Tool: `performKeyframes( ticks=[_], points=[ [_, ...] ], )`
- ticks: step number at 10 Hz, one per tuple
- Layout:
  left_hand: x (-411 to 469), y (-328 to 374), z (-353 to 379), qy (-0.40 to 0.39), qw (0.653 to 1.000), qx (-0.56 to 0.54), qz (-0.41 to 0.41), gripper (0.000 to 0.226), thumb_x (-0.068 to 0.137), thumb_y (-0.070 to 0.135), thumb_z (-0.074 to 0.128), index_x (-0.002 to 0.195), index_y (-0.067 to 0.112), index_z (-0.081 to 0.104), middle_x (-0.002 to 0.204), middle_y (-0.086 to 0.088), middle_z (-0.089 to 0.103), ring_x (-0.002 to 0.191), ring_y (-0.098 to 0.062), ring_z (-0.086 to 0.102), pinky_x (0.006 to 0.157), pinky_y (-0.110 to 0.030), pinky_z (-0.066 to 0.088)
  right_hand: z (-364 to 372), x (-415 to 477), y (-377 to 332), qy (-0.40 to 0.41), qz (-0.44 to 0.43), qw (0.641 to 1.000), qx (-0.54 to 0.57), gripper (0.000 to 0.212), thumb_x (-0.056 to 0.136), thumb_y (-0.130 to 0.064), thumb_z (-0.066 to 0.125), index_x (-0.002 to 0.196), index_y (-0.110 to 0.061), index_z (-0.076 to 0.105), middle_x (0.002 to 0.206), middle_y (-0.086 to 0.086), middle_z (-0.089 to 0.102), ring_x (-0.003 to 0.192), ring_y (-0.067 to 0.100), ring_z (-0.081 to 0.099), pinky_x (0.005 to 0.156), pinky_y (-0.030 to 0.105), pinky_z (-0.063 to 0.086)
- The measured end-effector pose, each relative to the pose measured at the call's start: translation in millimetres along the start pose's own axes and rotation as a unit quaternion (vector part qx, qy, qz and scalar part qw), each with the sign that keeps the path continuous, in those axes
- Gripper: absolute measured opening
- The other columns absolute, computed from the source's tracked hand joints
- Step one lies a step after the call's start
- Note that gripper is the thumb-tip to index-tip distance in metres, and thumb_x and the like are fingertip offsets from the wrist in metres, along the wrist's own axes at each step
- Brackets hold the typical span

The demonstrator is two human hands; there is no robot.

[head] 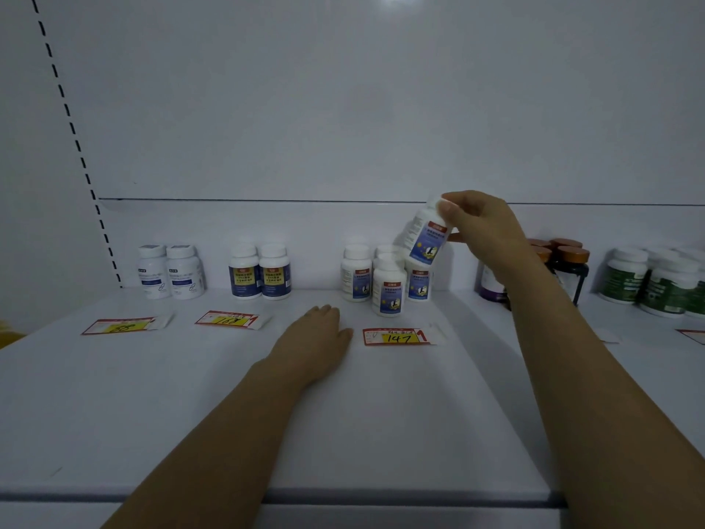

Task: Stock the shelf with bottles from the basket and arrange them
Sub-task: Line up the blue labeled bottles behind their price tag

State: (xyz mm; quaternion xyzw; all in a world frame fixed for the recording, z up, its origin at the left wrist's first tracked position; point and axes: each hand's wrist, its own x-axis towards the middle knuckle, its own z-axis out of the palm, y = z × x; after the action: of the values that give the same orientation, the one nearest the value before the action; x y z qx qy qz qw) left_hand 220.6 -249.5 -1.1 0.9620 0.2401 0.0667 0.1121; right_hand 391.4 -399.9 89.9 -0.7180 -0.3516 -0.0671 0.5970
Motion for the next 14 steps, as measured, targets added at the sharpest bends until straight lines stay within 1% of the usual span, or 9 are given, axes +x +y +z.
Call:
performKeyframes(
  ticks=[1,2,4,7,9,10,12,13,14],
  points=[
    [5,-4,6,-0.022,0.999,0.041,0.006,0.055,0.103,0.036,0.022,0.149,0.006,0.019,0.158,-0.009,0.014,0.145,-0.022,0.013,0.117,-0.034,0.014,-2,0,3,0.043,-0.01,0.998,-0.042,0.037,0.094,-0.032,0.056,0.125,-0.012,0.06,0.118,0.006,0.064,0.102,0.018,0.062,0.089,0.032,0.05],
    [7,-7,9,-0.034,0.997,0.067,0.0,0.058,0.102,0.041,0.017,0.15,0.008,0.012,0.159,-0.007,0.007,0.146,-0.021,0.008,0.118,-0.036,0.009,7,-4,10,0.025,-0.021,0.992,-0.124,0.038,0.097,-0.028,0.052,0.13,-0.01,0.055,0.126,0.008,0.059,0.102,0.014,0.054,0.084,0.023,0.039],
    [6,-4,8,-0.052,0.996,0.075,-0.013,0.062,0.101,0.045,0.013,0.151,0.011,0.0,0.16,-0.005,-0.003,0.147,-0.019,0.0,0.118,-0.035,0.003,8,-5,21,-0.002,-0.001,0.986,-0.165,0.039,0.098,-0.029,0.05,0.131,-0.009,0.053,0.127,0.013,0.058,0.112,0.025,0.056,0.091,0.031,0.042],
    [6,-4,8,-0.066,0.995,0.079,-0.02,0.062,0.101,0.045,0.011,0.151,0.012,-0.001,0.159,-0.005,-0.005,0.147,-0.018,-0.002,0.118,-0.035,0.001,19,-11,33,-0.095,0.004,0.97,-0.224,0.034,0.097,-0.019,0.05,0.13,-0.01,0.054,0.13,0.01,0.056,0.116,0.023,0.053,0.093,0.029,0.04],
    [6,-4,8,-0.066,0.994,0.081,-0.019,0.062,0.101,0.045,0.011,0.151,0.012,-0.001,0.159,-0.005,-0.004,0.147,-0.018,-0.002,0.118,-0.035,0.002,20,-12,41,-0.141,0.01,0.97,-0.199,0.024,0.095,-0.02,0.056,0.118,-0.016,0.054,0.125,0.003,0.057,0.103,0.014,0.053,0.08,0.025,0.041],
    [6,-3,8,-0.062,0.995,0.081,-0.018,0.062,0.101,0.045,0.011,0.151,0.012,-0.001,0.159,-0.005,-0.004,0.147,-0.019,-0.002,0.118,-0.035,0.002,21,-9,39,-0.166,0.03,0.967,-0.189,0.029,0.092,-0.02,0.059,0.121,-0.017,0.052,0.126,0.007,0.055,0.104,0.017,0.054,0.075,0.023,0.044],
    [7,-4,11,-0.062,0.995,0.074,-0.015,0.062,0.101,0.045,0.011,0.151,0.011,-0.001,0.159,-0.005,-0.005,0.147,-0.019,-0.003,0.118,-0.036,0.0,42,7,6,-0.075,-0.061,0.969,-0.229,0.037,0.095,-0.03,0.053,0.129,-0.015,0.054,0.132,0.011,0.05,0.119,0.023,0.049,0.088,0.024,0.034],
    [7,-4,9,-0.064,0.995,0.072,-0.01,0.062,0.101,0.045,0.011,0.151,0.011,-0.001,0.159,-0.005,-0.005,0.147,-0.019,-0.004,0.118,-0.036,0.0,70,24,-11,-0.151,-0.079,0.929,-0.328,0.038,0.098,-0.03,0.047,0.131,-0.012,0.053,0.133,0.013,0.052,0.12,0.027,0.049,0.096,0.03,0.038],
    [6,-4,7,-0.065,0.996,0.067,-0.011,0.062,0.101,0.045,0.011,0.151,0.012,-0.001,0.159,-0.004,-0.005,0.147,-0.018,-0.004,0.118,-0.035,0.0,96,35,-20,-0.224,-0.078,0.869,-0.435,0.04,0.099,-0.031,0.042,0.134,-0.013,0.048,0.134,0.013,0.048,0.123,0.03,0.046,0.103,0.041,0.037]
  ],
)
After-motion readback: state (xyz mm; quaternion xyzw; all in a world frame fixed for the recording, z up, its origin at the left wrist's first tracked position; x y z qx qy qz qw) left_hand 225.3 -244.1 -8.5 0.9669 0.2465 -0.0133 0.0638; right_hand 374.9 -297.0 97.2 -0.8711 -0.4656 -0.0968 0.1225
